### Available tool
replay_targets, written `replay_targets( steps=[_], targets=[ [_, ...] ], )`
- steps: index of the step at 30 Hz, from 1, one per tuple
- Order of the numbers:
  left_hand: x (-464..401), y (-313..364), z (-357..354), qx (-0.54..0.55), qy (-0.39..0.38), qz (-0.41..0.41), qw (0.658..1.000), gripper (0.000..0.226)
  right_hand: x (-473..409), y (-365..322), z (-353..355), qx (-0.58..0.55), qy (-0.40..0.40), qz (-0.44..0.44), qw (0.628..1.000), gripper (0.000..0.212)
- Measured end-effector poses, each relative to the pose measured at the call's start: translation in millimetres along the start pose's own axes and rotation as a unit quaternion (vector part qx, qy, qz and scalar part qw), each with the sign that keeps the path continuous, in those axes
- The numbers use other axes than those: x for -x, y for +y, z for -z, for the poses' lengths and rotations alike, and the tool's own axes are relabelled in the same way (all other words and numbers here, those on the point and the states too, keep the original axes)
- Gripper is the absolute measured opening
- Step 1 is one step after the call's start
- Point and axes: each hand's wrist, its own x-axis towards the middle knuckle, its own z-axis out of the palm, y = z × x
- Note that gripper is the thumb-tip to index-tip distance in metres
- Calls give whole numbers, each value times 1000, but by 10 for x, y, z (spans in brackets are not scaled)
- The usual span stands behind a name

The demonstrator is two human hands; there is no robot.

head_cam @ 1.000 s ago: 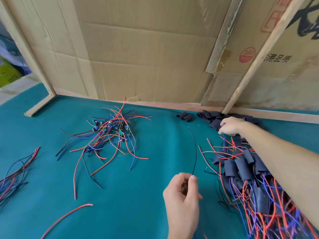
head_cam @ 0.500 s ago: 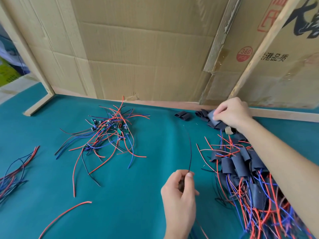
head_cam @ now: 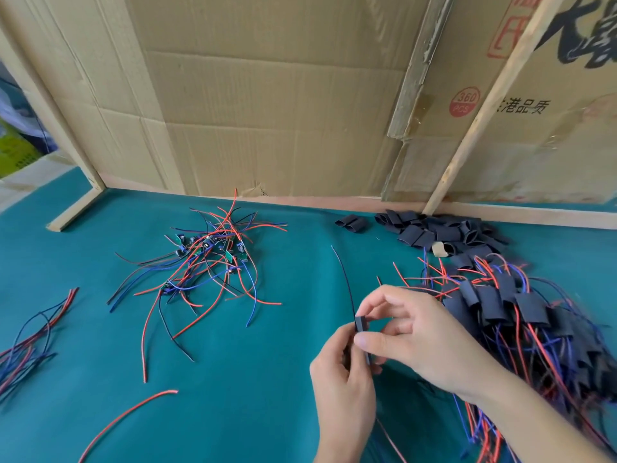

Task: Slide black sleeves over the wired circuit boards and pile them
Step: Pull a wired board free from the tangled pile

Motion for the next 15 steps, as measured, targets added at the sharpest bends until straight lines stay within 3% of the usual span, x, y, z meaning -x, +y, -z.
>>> replay_targets(
  steps=[5,11,15],
  targets=[
    [6,11,-15,-21,-2,-19,1000,27,21,23,38,32,49,33,998,29],
    [-9,-49,-39,-13,12,-5,1000,37,-363,-287,374,-114,228,104,961,23],
    [-5,-50,-37,-7,15,3,1000,39,-688,-479,282,-112,271,116,949,21]
  ],
)
